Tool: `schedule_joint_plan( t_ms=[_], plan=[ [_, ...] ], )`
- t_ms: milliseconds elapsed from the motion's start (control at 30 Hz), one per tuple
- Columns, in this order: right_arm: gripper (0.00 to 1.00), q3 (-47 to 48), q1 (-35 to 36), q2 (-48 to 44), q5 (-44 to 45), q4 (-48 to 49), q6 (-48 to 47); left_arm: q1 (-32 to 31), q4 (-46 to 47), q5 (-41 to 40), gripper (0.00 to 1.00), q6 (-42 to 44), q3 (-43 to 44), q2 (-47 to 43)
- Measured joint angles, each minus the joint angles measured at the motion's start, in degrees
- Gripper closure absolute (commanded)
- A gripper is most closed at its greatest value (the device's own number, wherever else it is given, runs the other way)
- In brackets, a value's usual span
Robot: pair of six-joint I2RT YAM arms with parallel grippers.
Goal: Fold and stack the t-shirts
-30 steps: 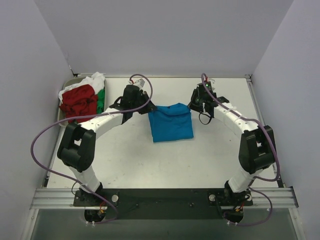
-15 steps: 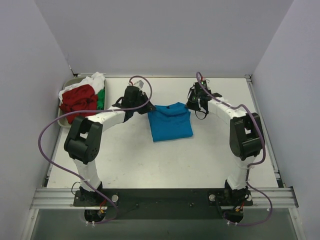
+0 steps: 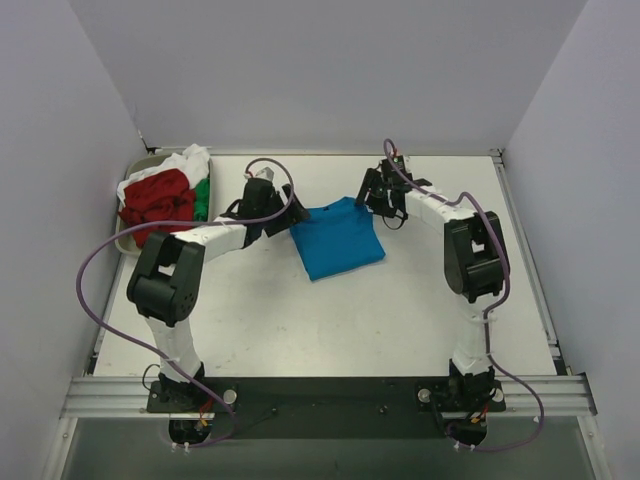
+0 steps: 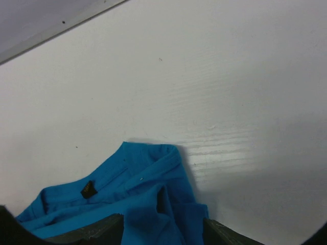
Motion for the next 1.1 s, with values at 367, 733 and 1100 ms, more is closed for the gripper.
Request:
schedule_joint_plan(
  t_ms=[367,733,1100],
  plan=[
    [0.2,-4.2,0.3,-7.1,4.6,-0.3,-3.3,-0.5,-1.9,-8.7,0.09,-0.7,-5.6,-10.1],
    [0.0,-9.5,9.9,-20.9,9.2,-2.5,-7.3,-10.4,-9.5,-13.6,0.07,2.3,-3.8,-18.8],
    [0.0,-8.3,12.8,-12.9,10.0,-3.0,-10.5,-12.2,-14.2,-17.9,0.06,2.6,-14.0,-24.6]
  ],
)
